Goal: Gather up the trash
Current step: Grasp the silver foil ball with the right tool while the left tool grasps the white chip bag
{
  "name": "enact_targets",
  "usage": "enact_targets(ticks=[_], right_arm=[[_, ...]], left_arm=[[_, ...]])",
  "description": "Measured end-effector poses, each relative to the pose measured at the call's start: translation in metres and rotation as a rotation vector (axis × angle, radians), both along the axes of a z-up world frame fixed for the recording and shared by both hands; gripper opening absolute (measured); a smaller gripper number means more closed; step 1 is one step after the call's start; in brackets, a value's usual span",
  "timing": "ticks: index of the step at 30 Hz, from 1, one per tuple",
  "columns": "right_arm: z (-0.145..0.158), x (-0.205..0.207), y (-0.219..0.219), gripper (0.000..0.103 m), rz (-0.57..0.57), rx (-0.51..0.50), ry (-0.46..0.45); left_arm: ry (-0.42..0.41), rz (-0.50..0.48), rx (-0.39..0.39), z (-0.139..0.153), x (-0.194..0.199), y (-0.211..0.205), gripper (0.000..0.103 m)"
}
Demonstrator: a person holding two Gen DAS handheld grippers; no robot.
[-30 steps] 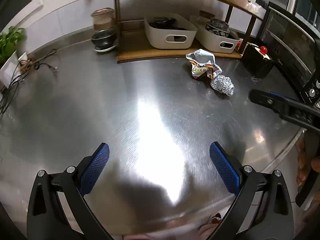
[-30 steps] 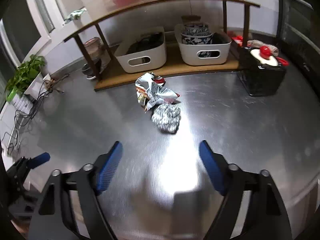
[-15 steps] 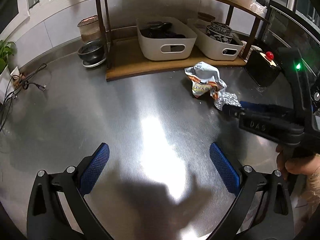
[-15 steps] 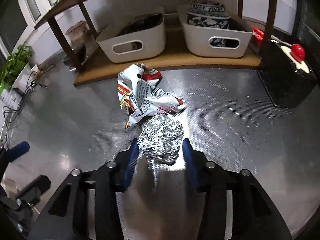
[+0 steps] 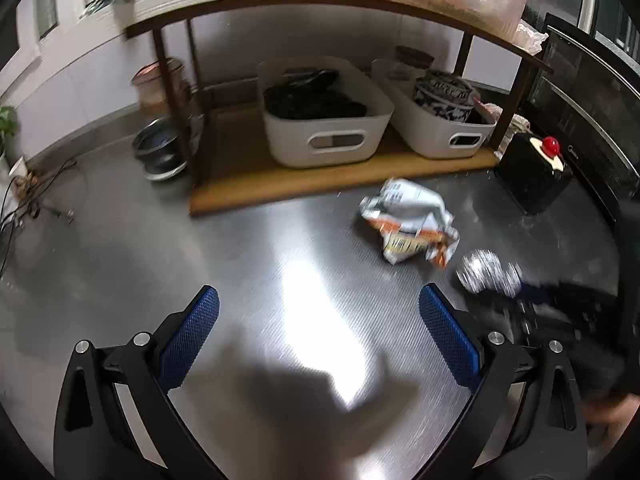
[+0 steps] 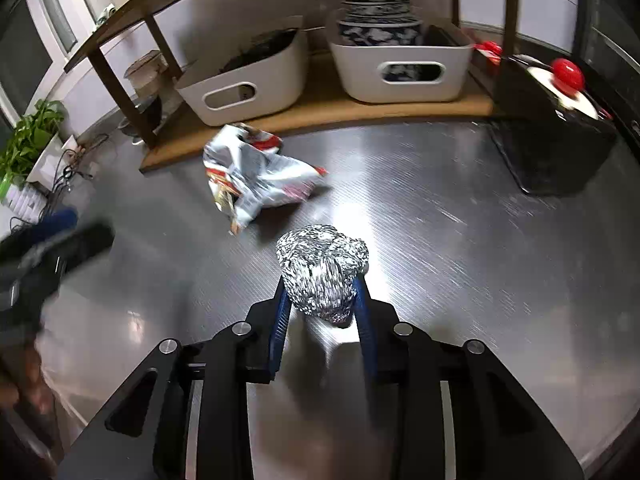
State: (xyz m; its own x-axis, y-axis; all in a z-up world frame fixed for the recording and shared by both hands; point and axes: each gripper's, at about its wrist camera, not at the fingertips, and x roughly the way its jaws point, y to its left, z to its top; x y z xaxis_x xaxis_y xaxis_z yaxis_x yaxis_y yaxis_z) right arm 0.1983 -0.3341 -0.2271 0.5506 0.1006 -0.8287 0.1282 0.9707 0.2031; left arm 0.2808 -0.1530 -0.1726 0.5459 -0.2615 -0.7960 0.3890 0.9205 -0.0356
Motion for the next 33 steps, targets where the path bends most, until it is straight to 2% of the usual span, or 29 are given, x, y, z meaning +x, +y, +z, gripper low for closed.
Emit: enact_targets(ticks=[7, 12, 16, 17, 19, 21, 29, 31, 33], right_arm=[[0.001, -0.025, -0.021, 0.03, -0.027, 0.015, 0.0], [0.001, -0.031, -0.024, 0.029, -0.03, 0.022, 0.001], [0.0, -0.033, -0.026, 0.029, -0.044, 0.037, -0.003], [0.0, -0.034, -0.026, 0.029, -0.047, 0.039, -0.004], [0.0, -0.036, -0.027, 0.028, -0.047, 0.038, -0.005], [0.001, -0.038, -0.026, 0.028, -0.046, 0.029, -0.004], [0.007, -0.045, -0.024, 0.028, -0.048, 0.023, -0.015], [0.01, -0.047, -0.02, 0.028, -0.045, 0.025, -0.023], [0.013, -0.05, -0.016, 0.028, -0.041, 0.025, -0.03]], left_arm=[[-0.016, -0.036, -0.005, -0.005, 0.028, -0.045, 0.095], [0.024, -0.028, -0.022, -0.019, 0.048, -0.069, 0.095], [0.053, -0.045, -0.003, -0.036, 0.059, -0.084, 0.094], [0.058, -0.048, 0.002, -0.038, 0.061, -0.086, 0.092], [0.082, -0.061, -0.001, -0.046, 0.066, -0.09, 0.077], [0.09, -0.074, -0.024, -0.047, 0.066, -0.09, 0.068], [0.08, -0.127, -0.022, -0.034, 0.05, -0.089, 0.047], [0.078, -0.13, -0.015, -0.031, 0.043, -0.086, 0.038], [0.083, -0.133, -0.013, -0.028, 0.037, -0.082, 0.035]])
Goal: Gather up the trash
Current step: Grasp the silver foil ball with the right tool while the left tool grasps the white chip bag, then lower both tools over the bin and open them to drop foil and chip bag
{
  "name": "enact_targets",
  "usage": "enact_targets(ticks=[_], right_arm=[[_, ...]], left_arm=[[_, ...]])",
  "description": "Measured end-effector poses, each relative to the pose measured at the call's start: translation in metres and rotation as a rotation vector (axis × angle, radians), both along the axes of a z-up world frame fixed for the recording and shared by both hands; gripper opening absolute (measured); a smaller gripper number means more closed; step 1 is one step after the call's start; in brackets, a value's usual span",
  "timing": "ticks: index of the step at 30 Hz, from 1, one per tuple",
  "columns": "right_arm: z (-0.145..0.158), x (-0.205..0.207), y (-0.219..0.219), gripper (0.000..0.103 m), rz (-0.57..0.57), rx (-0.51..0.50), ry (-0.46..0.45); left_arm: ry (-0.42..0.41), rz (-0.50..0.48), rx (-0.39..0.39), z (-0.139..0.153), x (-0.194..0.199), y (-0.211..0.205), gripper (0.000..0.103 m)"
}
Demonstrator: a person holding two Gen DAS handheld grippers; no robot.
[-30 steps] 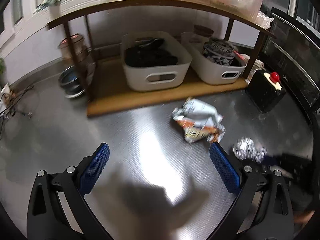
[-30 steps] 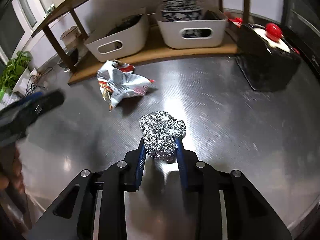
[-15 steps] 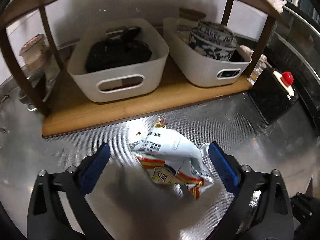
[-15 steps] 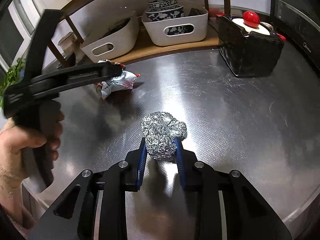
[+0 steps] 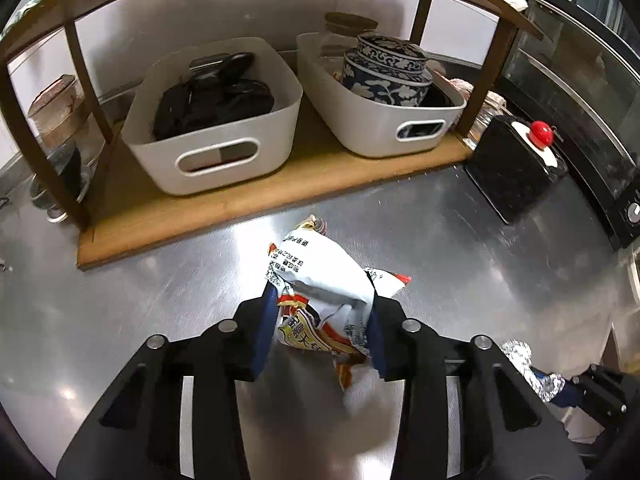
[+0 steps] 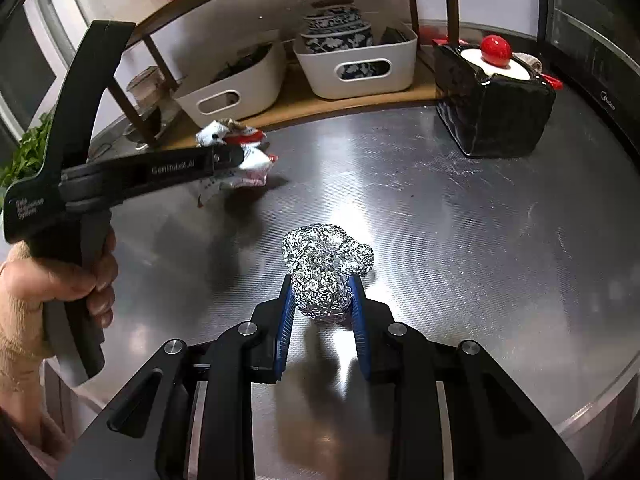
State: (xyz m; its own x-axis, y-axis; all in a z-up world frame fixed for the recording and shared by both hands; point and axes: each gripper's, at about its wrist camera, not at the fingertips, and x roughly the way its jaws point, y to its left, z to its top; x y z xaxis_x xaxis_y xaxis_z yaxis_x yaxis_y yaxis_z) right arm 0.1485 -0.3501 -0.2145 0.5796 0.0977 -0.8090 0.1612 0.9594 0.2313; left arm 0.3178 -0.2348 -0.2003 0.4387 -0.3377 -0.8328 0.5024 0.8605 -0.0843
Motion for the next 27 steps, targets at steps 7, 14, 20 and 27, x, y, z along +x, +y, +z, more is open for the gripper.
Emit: enact_targets(ticks=[7, 14, 20, 27], right_arm=[[0.008, -0.016, 0.019, 0.028, 0.003, -0.015, -0.005], [0.023, -0.044, 0.049, 0.028, 0.028, -0.041, -0.031], [0.028, -0.077, 0.082, 0.028, 0.085, -0.024, -0.041], [0.024, -0.123, 0.123, 0.028, 0.178, -0.003, -0.031]], left_arm=[[-0.04, 0.021, 0.005, 0.021, -0.046, 0.038, 0.033], [-0.054, 0.088, -0.007, 0.039, -0.107, 0.098, 0.033], [-0.05, 0.132, -0.031, 0.051, -0.174, 0.151, 0.033], [-0.035, 0.16, -0.029, 0.045, -0.247, 0.192, 0.034]])
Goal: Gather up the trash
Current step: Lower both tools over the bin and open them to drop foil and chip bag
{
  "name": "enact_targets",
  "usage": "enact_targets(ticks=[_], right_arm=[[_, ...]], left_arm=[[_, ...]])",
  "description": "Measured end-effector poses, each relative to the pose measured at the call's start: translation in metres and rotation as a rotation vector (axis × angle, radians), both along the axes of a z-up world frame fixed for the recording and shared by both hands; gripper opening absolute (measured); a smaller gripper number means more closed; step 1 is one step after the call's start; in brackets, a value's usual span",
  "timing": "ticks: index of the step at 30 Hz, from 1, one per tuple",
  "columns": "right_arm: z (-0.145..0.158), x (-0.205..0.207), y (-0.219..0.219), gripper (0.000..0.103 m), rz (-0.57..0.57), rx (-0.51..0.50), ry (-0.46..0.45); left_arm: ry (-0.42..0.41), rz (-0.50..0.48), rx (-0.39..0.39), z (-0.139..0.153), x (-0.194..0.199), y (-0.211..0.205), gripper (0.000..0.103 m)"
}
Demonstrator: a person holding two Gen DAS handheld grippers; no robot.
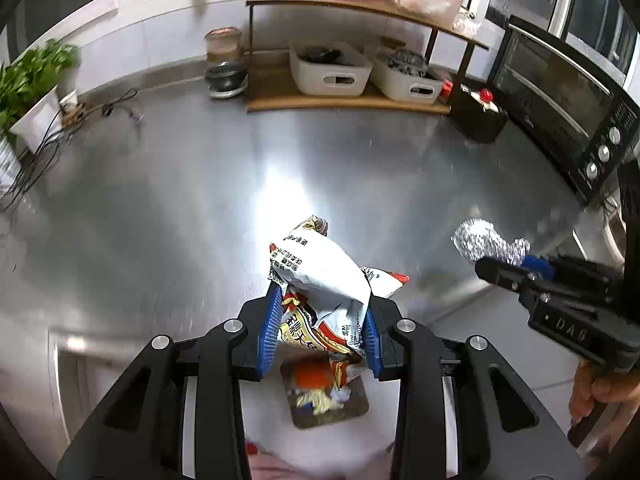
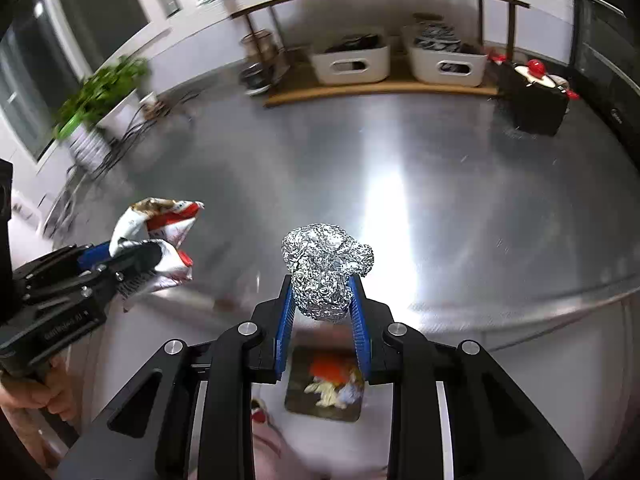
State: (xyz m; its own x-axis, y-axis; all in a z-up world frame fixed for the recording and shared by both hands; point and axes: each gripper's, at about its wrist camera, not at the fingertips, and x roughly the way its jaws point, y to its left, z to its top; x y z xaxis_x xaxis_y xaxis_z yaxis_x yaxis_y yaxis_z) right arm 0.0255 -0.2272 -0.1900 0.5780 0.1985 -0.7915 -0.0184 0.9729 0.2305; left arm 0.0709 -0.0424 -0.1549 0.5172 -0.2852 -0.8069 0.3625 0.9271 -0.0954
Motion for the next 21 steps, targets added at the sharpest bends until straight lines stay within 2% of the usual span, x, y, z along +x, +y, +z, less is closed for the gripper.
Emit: enact_targets(ticks=[9, 12, 21], right_arm=[[-0.041, -0.037, 0.028, 0.028, 0.063, 0.003, 0.098], [-0.058, -0.045, 0.037, 0.028, 0.071, -0.014, 0.13], [-0.128, -0.052, 0.049, 0.028, 0.027, 0.076, 0.254]], left_arm=[[0.08, 0.048, 0.001, -0.04, -0.055, 0.031, 0.034], [0.122, 0.061, 0.011, -0.065, -0.065, 0.037, 0.034], [0.264, 0.062, 0.059, -0.151, -0.075, 0.038, 0.034]])
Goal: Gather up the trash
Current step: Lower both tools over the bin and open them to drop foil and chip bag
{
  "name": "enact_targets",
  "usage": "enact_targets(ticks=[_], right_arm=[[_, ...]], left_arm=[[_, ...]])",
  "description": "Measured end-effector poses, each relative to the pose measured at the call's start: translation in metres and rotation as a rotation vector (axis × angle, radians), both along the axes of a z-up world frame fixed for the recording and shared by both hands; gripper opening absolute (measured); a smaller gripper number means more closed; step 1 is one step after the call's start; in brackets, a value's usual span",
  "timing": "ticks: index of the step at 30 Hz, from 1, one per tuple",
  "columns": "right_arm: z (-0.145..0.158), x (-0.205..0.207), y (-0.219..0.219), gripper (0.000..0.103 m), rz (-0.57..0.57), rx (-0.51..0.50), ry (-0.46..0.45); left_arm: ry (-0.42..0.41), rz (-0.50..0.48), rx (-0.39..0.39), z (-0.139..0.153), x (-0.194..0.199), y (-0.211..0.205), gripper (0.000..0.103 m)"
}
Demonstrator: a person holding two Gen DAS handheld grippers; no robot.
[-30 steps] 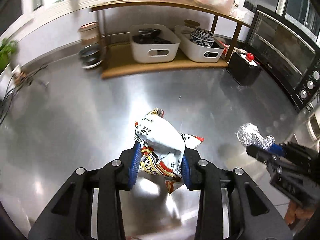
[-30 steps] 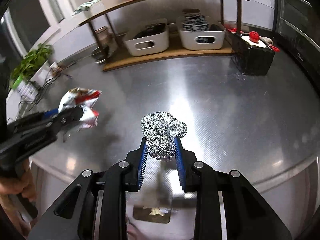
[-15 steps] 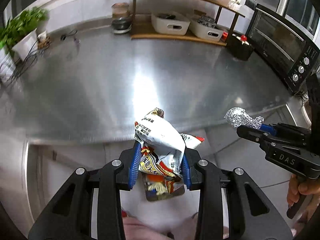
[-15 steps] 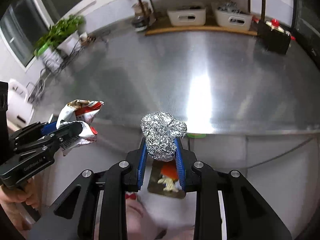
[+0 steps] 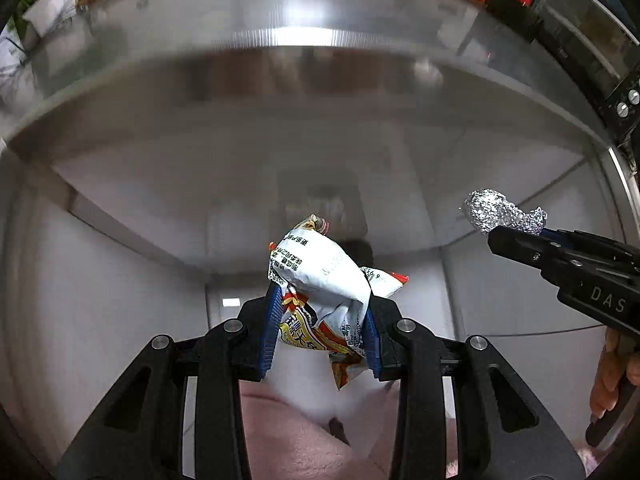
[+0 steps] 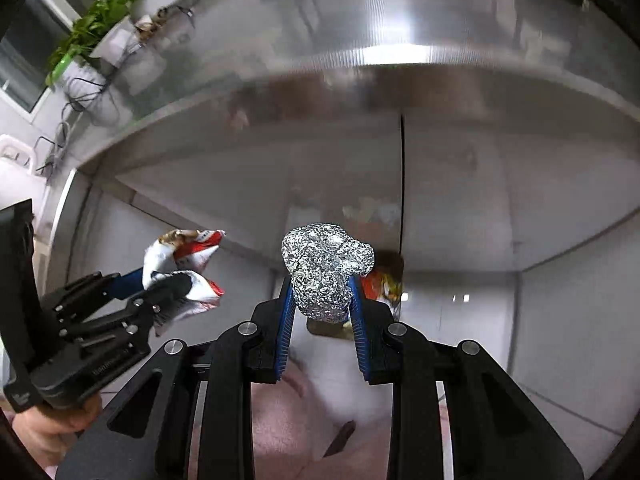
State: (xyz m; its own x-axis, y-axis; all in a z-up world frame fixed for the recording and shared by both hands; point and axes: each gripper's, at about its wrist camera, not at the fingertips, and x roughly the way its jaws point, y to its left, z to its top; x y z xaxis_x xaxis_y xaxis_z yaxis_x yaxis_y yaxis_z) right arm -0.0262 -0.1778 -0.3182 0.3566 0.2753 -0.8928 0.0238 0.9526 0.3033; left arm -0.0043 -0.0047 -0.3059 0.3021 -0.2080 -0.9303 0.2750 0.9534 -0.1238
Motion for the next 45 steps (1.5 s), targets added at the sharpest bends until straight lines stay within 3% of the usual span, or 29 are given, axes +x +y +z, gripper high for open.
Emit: enact_targets(ticks=[11, 21, 26, 33, 36, 38, 41, 45], right_arm=[[-0.088, 0.02, 0.006, 0.028, -0.037, -0.011, 0.099], [-0.12, 0.036, 0.006, 0.028, -0.063, 0.006, 0.171], [-0.128, 0.046, 0.009, 0.028, -0.08, 0.02, 0.233], [-0.126, 0.053, 0.011, 0.031, -0.101, 0.025, 0.246], [-0.125, 0.055, 0.005, 0.034, -0.119, 0.036, 0.243], [-0.126, 0.056, 0.002, 0.043, -0.127, 0.043, 0.24], [-0.122, 0.057, 0.001, 0.045, -0.135, 0.043, 0.225], [-0.112, 0.055, -0.001, 0.06, -0.143, 0.028, 0.2]], left_arm=[[0.097, -0.024, 0.002, -0.085, 0.012, -0.016, 0.034], [0.159, -0.015, -0.004, -0.134, 0.031, -0.027, 0.034], [0.178, -0.02, -0.008, -0.144, 0.035, -0.031, 0.034], [0.209, -0.028, -0.012, -0.149, 0.039, -0.032, 0.041], [0.216, -0.033, -0.015, -0.149, 0.04, -0.032, 0.046], [0.216, -0.037, -0.014, -0.147, 0.04, -0.033, 0.048], [0.209, -0.034, -0.011, -0.143, 0.041, -0.033, 0.052], [0.193, -0.023, -0.008, -0.135, 0.039, -0.032, 0.074]])
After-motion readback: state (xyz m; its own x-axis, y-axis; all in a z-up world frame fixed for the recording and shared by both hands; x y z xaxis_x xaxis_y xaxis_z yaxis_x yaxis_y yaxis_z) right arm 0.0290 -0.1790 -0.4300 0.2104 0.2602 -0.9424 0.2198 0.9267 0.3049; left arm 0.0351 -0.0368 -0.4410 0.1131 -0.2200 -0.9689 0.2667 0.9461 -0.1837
